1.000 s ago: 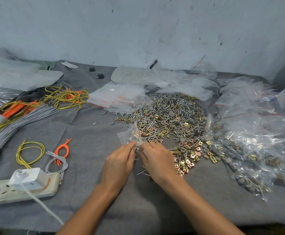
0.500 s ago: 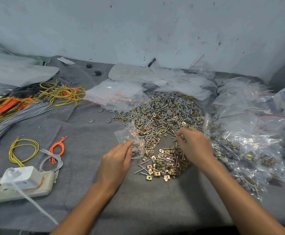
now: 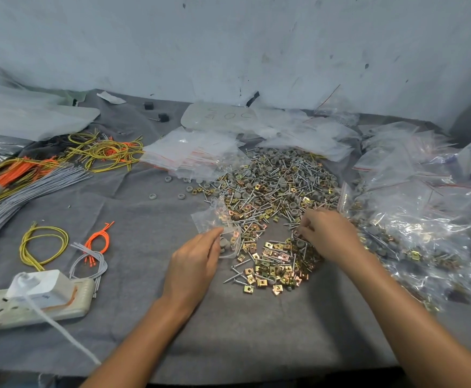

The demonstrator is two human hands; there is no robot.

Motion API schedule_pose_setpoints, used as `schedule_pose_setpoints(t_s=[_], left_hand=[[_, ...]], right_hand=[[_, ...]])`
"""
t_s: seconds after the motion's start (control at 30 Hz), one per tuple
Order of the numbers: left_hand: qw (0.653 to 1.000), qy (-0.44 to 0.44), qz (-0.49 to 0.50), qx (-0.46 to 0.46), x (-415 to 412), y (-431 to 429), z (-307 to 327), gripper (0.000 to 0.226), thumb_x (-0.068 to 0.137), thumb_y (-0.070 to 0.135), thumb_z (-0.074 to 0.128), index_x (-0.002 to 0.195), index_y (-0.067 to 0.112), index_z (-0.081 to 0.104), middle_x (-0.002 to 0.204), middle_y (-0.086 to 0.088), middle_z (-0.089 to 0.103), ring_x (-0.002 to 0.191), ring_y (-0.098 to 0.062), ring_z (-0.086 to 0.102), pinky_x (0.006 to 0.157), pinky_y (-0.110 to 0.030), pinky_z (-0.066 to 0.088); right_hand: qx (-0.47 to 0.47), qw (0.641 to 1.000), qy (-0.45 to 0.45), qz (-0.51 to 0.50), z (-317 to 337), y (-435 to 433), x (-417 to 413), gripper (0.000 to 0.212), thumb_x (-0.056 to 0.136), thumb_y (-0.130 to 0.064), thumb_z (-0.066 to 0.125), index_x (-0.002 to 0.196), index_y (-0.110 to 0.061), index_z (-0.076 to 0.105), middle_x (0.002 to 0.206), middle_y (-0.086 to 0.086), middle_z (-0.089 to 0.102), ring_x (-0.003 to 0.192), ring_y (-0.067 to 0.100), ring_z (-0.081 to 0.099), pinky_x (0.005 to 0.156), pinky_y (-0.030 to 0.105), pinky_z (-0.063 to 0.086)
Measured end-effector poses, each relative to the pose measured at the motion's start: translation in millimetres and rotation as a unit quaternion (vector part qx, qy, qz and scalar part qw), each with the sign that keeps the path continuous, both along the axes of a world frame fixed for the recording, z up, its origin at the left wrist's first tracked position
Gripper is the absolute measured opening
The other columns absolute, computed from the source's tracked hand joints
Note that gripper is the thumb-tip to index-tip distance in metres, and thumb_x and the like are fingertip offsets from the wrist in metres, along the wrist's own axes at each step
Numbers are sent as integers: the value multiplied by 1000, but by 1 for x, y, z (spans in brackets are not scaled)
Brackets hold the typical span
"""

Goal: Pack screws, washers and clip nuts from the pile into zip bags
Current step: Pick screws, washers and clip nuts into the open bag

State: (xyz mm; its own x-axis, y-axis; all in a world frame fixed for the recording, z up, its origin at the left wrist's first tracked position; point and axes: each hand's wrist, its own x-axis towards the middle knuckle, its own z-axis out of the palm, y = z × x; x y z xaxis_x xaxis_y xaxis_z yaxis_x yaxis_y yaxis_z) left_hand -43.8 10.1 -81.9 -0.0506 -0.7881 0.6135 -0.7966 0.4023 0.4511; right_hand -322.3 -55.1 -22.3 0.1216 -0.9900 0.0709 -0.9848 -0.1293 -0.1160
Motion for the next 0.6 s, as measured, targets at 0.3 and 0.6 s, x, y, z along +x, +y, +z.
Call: schedule_pose_setpoints(t_s=[0.3,0.6], left_hand=[[1000,6,8,6,-2,1,1,28,95,16,60,119,10,72,112,-3,74,95,-22,72,78,-36,59],[1000,14,14,20,-2,2,4,30,95,21,55,116,10,73,111,-3,75,95,-23,72,79,-35,55]], right_hand=[[-50,963,-222,143,0,53,85,9,94,-39,66,90,-31,66,81,-21,52,79,2,53,71,27,45],[-126,977,-76,154,-30,43,135,22,101,-32,52,105,-17,68,102,1,69,96,27,62,70,40,49]])
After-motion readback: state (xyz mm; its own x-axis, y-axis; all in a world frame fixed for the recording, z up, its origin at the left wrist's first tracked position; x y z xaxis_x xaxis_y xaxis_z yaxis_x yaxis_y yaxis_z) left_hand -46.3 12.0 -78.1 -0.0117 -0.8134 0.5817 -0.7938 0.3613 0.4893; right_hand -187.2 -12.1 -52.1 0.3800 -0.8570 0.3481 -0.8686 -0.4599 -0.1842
